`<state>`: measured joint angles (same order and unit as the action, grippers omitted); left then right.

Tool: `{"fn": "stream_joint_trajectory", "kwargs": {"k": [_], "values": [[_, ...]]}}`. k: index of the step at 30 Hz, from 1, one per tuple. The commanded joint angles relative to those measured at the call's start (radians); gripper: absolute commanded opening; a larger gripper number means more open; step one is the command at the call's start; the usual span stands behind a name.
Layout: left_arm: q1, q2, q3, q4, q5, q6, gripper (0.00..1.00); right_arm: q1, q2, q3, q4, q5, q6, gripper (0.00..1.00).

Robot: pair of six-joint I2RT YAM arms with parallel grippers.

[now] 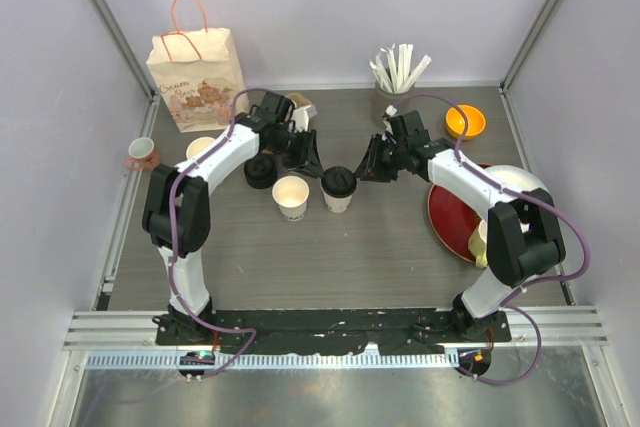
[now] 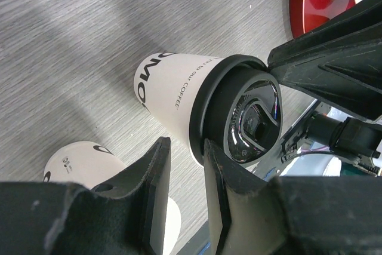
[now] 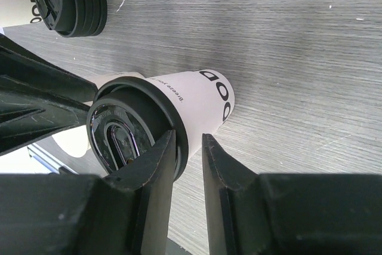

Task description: Pack the takeout coffee

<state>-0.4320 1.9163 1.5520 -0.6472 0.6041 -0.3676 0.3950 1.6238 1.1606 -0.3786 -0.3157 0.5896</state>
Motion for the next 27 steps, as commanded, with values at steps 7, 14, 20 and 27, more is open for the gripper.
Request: {"fn": "stream_joint_trajectory", "kwargs": {"k": [7,14,20,27], "values": [[0.006,-0.063,0.046,-0.025,0.013,0.010,0.32,0.011,-0.056,0.053,-0.028,0.015,-0.022,0.32],[0.021,-0.103,-0.027,-0.009,0.026,-0.016,0.32,0.015,-0.067,0.048,-0.036,0.015,-0.024,0.34],[0.021,-0.126,-0.041,0.015,0.051,-0.051,0.36,0.024,-0.074,0.070,-0.031,0.017,-0.024,0.41],[0.018,-0.119,-0.089,0.046,0.052,-0.090,0.37,0.039,-0.070,0.053,-0.010,0.013,-0.016,0.51]]}}
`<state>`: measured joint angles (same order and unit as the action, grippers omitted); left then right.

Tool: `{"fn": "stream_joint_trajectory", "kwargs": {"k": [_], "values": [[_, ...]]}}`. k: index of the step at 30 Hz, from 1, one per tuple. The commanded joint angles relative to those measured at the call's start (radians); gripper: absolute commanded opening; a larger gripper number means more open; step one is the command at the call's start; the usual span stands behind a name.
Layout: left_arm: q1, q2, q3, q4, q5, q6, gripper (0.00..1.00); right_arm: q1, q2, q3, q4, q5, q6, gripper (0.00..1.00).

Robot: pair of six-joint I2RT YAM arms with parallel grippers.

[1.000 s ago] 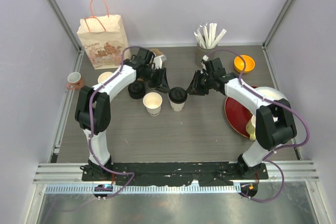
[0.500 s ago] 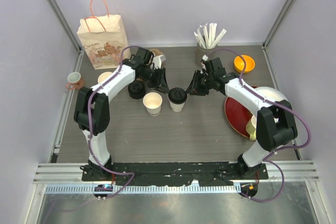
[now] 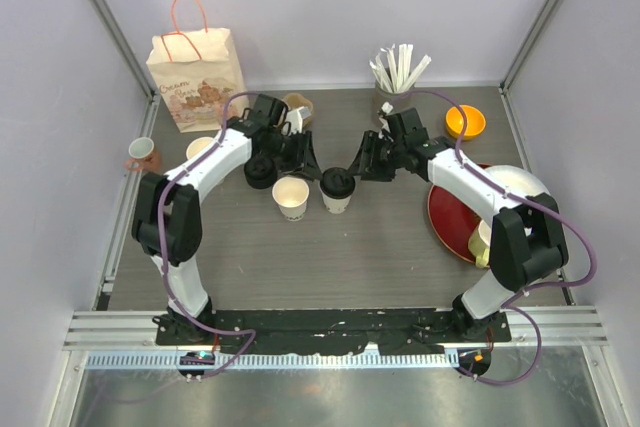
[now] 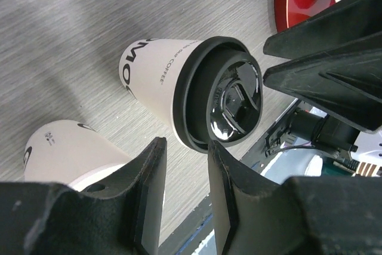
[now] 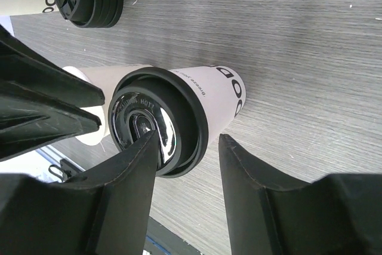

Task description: Pack the takeout coffee

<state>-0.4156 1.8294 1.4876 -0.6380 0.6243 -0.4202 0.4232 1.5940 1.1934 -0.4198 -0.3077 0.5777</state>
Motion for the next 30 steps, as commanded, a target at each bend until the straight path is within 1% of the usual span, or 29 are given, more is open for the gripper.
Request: {"fn": "stream_joint_trajectory", "kwargs": {"k": [1,7,13,24,25,30], "values": [[0.001,-0.024,-0.027,0.040,0.026,-0.041,0.38,0.014,-0.037,0.018,0.036,0.004,-0.003,0.52],[-0.003,0.001,-0.020,0.050,-0.005,-0.048,0.36,0.031,-0.016,0.009,0.062,-0.010,-0.003,0.56],[-0.018,0.021,-0.038,0.067,-0.003,-0.063,0.36,0.045,0.014,0.009,0.064,-0.014,-0.009,0.56],[-0.017,0.062,-0.041,0.070,-0.003,-0.092,0.30,0.060,0.027,0.009,0.067,0.004,-0.010,0.54],[-0.020,0.065,-0.041,0.070,0.003,-0.094,0.30,0.061,0.027,0.009,0.067,0.005,-0.010,0.54],[-0.022,0.077,-0.050,0.074,0.005,-0.106,0.18,0.072,0.027,0.008,0.062,0.028,-0.012,0.52]]}}
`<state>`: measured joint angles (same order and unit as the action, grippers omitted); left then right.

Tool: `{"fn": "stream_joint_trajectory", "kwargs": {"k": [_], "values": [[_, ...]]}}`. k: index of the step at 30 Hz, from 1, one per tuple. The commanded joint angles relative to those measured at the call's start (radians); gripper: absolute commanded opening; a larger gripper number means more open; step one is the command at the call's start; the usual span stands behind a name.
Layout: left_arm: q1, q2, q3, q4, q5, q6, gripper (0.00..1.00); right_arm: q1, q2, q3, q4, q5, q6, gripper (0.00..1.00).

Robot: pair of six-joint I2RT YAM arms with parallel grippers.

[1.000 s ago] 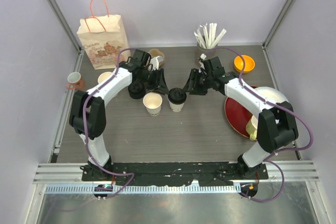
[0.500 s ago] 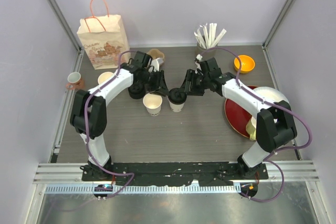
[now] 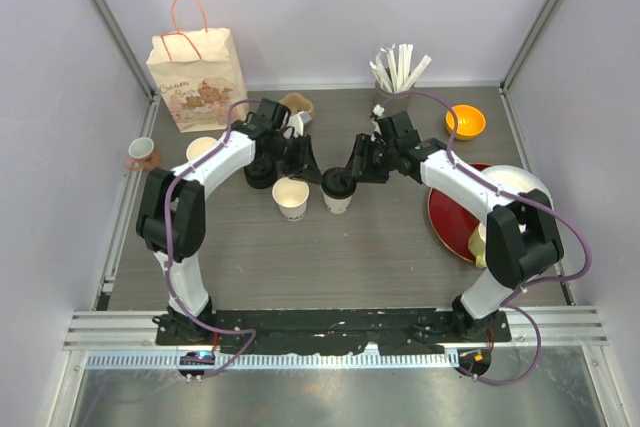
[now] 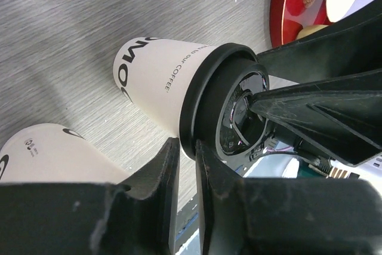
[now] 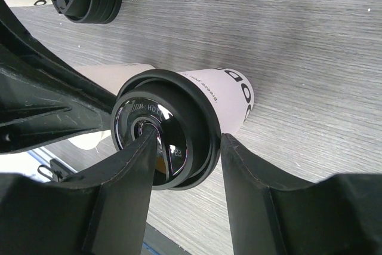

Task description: Pack the takeout coffee

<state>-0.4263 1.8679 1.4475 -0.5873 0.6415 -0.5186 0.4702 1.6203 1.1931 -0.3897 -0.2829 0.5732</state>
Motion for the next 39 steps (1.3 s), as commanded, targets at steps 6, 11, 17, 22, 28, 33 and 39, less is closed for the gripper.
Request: {"fn": "stream_joint_trajectory", "kwargs": {"k": [6,11,17,22,28,33,39], "values": [[-0.015,0.059,-0.010,0.012,-0.022,-0.014,0.06,0.041,-0.016,0.013,0.018,0.044,-0.004,0.52],[-0.017,0.068,-0.009,0.007,-0.020,-0.015,0.02,0.056,-0.028,0.007,0.012,0.071,0.002,0.52],[-0.029,0.074,-0.016,-0.012,-0.028,0.014,0.00,0.059,-0.034,-0.045,0.023,0.094,0.013,0.51],[-0.032,0.080,-0.036,-0.019,-0.055,0.026,0.00,0.062,-0.057,-0.098,0.060,0.103,0.033,0.50],[-0.035,0.088,-0.053,-0.029,-0.075,0.051,0.00,0.073,-0.071,-0.130,0.068,0.134,0.042,0.50],[-0.058,0.096,-0.056,-0.037,-0.075,0.077,0.00,0.094,-0.086,-0.122,0.061,0.166,0.034,0.50],[-0.072,0.109,-0.052,-0.042,-0.088,0.100,0.00,0.104,-0.099,-0.156,0.078,0.186,0.030,0.51]]}}
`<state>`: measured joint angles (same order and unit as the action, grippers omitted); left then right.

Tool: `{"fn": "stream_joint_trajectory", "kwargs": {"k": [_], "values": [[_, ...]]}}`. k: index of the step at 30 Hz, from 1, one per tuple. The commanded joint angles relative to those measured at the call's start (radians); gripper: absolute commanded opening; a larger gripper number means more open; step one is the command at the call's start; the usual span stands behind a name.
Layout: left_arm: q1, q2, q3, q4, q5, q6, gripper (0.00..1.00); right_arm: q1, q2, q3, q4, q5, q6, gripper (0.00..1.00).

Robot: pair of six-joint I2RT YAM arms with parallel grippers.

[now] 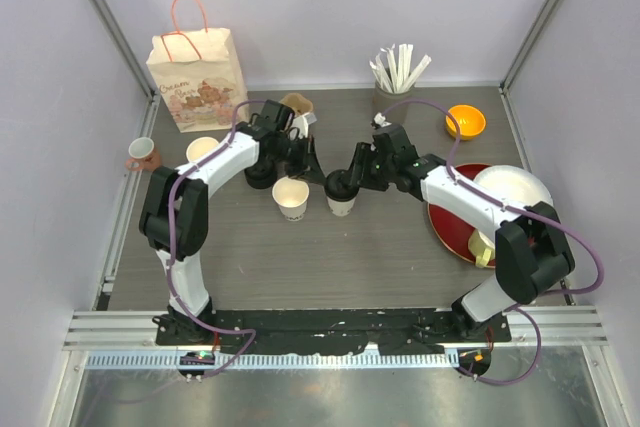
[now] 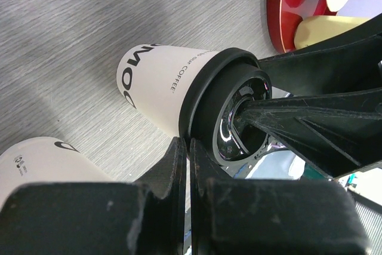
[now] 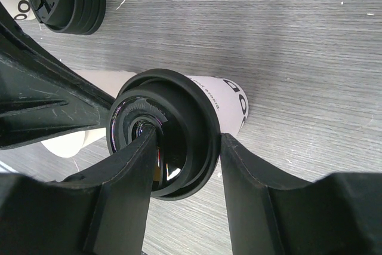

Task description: Pack the takeout coffee

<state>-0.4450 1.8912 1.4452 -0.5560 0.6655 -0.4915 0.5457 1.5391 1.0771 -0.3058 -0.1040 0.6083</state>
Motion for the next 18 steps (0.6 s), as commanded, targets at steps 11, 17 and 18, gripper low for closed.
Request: {"fn": "stream_joint_trajectory", "kwargs": {"k": [11,17,18], "values": [[-0.054,0.088,0.047,-0.076,-0.078,0.136,0.00,0.030,-0.045,-0.083,0.030,0.012,-0.038,0.52],[-0.054,0.095,0.147,-0.099,-0.035,0.166,0.02,0.030,-0.050,0.055,-0.041,0.015,-0.099,0.54],[-0.054,0.095,0.155,-0.102,-0.033,0.171,0.02,0.028,-0.054,0.063,-0.044,0.015,-0.097,0.54]]}}
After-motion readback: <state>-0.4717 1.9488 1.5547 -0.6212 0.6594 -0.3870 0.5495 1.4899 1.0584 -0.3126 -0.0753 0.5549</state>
